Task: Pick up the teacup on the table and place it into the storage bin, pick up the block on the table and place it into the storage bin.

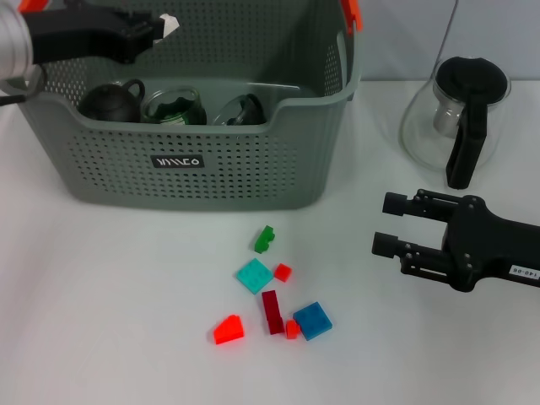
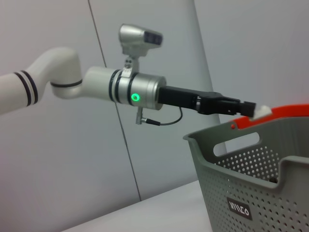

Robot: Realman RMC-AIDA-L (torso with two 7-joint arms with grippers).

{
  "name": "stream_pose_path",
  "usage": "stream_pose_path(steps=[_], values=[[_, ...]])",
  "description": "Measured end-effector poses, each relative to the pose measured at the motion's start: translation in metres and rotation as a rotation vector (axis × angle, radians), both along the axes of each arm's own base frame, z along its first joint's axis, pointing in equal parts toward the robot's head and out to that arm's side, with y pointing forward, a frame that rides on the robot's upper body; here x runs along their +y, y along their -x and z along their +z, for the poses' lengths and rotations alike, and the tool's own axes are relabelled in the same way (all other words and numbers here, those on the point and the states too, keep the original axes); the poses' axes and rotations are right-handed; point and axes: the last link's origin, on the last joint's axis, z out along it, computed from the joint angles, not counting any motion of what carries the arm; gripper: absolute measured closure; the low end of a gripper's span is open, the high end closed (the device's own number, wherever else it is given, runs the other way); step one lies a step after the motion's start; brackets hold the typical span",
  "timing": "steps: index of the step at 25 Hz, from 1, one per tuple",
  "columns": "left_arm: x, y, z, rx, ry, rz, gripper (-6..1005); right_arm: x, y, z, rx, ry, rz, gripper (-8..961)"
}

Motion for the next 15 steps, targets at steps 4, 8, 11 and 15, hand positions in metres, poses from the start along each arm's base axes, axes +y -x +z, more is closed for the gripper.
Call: stream_pose_path(steps=[4, 8, 11, 15], values=[[0.011, -0.004, 0.000, -0.025, 0.009, 0.112, 830, 0.000, 0.000, 0.000, 0.002, -0.002, -0.001, 280], [0.014, -0.006, 0.001, -0.021, 0.009, 0.139, 781, 0.000, 0.000, 0.000, 0.002, -0.002, -0.001, 280], [0.013, -0.007, 0.004, -0.060, -0.006, 0.133, 732, 0.000, 0.000, 0.001, 0.002, -0.003, -0.002, 279], [0.003, -0.003, 0.017, -0.229, -0.049, 0.079, 566, 0.000, 0.000, 0.001, 0.002, -0.004, -0.003, 280]])
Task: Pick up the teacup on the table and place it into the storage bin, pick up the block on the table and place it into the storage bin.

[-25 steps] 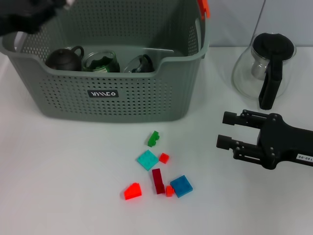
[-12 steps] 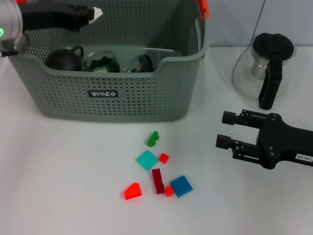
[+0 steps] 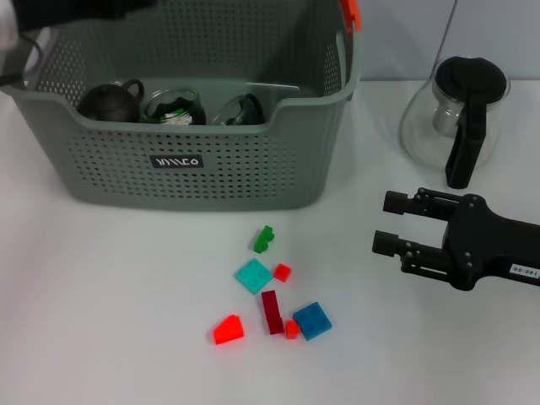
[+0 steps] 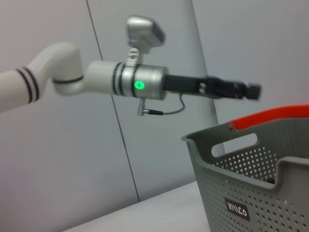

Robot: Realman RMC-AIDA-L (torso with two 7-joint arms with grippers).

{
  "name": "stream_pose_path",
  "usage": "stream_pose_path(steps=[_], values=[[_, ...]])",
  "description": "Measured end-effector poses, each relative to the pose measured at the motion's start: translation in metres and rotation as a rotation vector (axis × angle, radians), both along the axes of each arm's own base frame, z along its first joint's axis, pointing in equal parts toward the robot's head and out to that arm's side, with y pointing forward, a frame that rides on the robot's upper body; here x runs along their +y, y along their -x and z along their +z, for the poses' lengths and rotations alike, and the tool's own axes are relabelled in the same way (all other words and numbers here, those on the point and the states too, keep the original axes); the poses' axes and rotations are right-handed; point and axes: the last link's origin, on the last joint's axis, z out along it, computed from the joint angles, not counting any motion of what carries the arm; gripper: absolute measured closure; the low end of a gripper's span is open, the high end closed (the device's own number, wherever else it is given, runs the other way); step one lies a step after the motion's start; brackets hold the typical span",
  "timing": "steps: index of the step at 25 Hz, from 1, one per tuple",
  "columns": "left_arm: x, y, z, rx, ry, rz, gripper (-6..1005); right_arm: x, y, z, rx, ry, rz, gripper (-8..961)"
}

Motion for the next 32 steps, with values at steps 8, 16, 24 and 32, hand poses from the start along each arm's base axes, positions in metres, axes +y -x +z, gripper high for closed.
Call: stream_pose_path(steps=[8, 16, 24, 32], values=[[-0.074, 0.019, 0.026, -0.467, -0.134, -0.470, 375, -0.001, -0.001, 0.000, 0.001, 0.000, -0.002, 280], [-0.128, 0.054, -0.019, -0.116, 0.111, -0.571, 277, 0.000, 0.000, 0.000, 0.002, 0.006, -0.001, 279], [-0.162, 0.091, -0.076, 0.130, 0.359, -0.545, 279, 0.000, -0.001, 0.002, 0.000, 0.003, -0.005, 280], [-0.167, 0.106, -0.131, 0.187, 0.412, -0.549, 284, 0.001, -0.001, 0.002, -0.001, 0.003, -0.008, 279]])
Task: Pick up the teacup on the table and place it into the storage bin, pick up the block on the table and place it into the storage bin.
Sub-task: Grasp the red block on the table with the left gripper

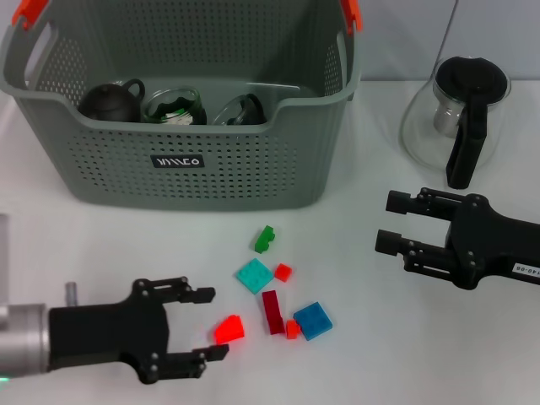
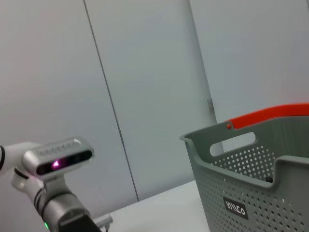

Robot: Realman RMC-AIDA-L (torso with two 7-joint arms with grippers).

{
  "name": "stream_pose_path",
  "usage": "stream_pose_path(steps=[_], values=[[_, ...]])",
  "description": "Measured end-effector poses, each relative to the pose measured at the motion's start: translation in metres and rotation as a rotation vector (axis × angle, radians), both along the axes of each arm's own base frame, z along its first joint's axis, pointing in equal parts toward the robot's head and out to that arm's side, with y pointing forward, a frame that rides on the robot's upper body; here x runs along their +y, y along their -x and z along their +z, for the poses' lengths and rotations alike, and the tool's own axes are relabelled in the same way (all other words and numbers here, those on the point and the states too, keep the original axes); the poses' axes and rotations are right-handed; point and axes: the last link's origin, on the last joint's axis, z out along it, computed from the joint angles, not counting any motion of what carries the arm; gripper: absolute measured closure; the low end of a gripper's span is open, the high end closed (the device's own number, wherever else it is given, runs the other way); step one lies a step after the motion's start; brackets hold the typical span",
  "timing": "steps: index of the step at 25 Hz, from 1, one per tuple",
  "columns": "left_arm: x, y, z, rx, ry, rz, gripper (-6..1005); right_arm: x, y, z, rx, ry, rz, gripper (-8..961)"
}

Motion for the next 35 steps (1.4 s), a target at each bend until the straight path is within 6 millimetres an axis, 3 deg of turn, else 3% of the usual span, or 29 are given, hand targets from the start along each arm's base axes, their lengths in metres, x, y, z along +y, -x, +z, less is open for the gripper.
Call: stream_pose_path(steps=[12, 17, 35], values=[[0.007, 0.005, -0.033, 0.053, -0.021, 0.000, 299, 0.000, 0.000, 0.000, -0.002, 0.001, 0.000, 279], [0.009, 0.008, -0.042, 0.078, -0.040, 0.006, 474, 0.000, 0.000, 0.001, -0.002, -0.001, -0.001, 279], [0.015, 0.015, -0.053, 0.137, -0.068, 0.024, 472, -0.001, -0.002, 0.001, -0.001, -0.002, -0.006, 280]])
